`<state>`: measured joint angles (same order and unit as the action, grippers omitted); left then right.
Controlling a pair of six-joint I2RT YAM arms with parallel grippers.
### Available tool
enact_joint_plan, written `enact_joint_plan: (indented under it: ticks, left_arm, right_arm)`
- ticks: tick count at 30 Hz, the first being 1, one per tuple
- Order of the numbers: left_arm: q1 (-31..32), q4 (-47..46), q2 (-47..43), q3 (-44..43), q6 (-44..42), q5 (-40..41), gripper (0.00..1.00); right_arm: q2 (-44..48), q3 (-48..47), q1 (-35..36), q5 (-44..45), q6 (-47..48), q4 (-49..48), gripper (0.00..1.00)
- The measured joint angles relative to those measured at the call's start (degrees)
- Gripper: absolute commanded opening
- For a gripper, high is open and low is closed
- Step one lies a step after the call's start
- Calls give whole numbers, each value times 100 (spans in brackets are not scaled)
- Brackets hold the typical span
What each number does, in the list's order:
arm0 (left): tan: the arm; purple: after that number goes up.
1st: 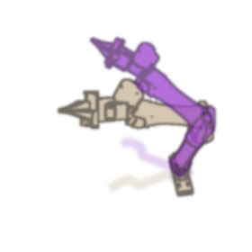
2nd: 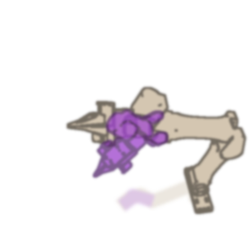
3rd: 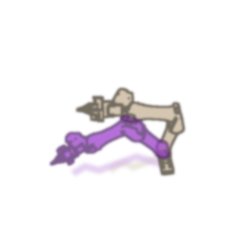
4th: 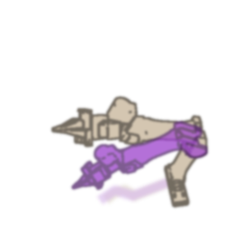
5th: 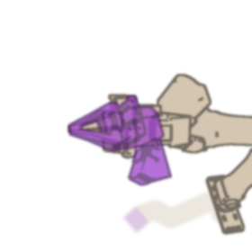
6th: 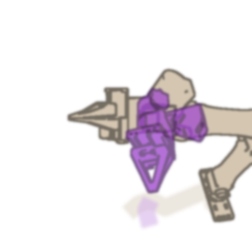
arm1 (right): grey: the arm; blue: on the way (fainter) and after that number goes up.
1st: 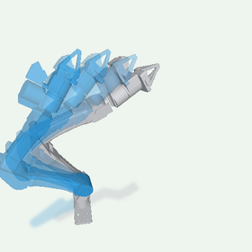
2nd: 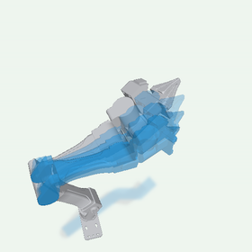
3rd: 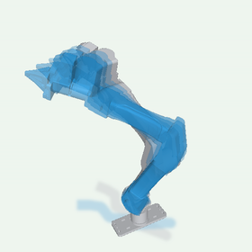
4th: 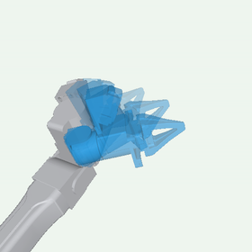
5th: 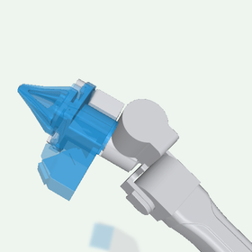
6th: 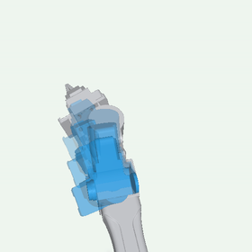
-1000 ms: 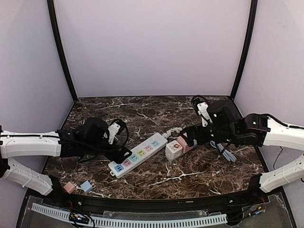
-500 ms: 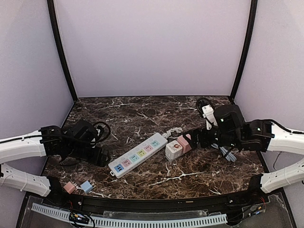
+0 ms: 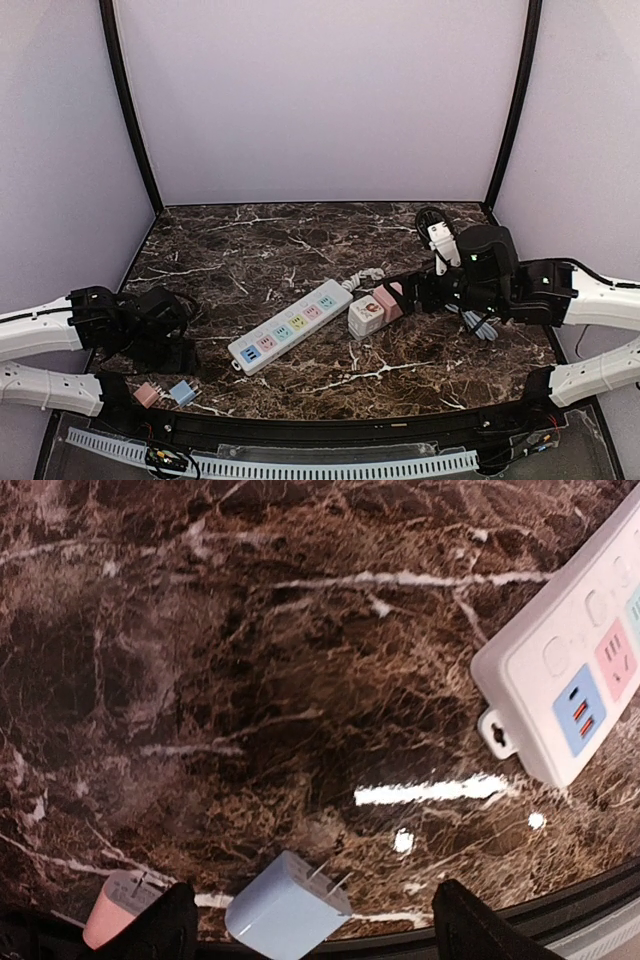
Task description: Insert the plug
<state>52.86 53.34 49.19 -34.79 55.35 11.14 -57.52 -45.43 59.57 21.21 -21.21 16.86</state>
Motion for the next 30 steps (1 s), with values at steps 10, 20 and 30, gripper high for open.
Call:
enact_joint_plan:
  ticks: [10, 20, 30]
  left_arm:
    - [225, 361, 103, 210, 374, -675, 82]
    - [619, 164, 566, 476, 400, -901, 84]
    - [619, -125, 774, 601, 404, -848, 77]
  right_arm:
    - [-227, 85, 0, -85, 240, -400, 99]
    - [-96, 258, 0, -74, 256, -476, 99]
    - [-98, 271, 0, -74, 256, -490, 99]
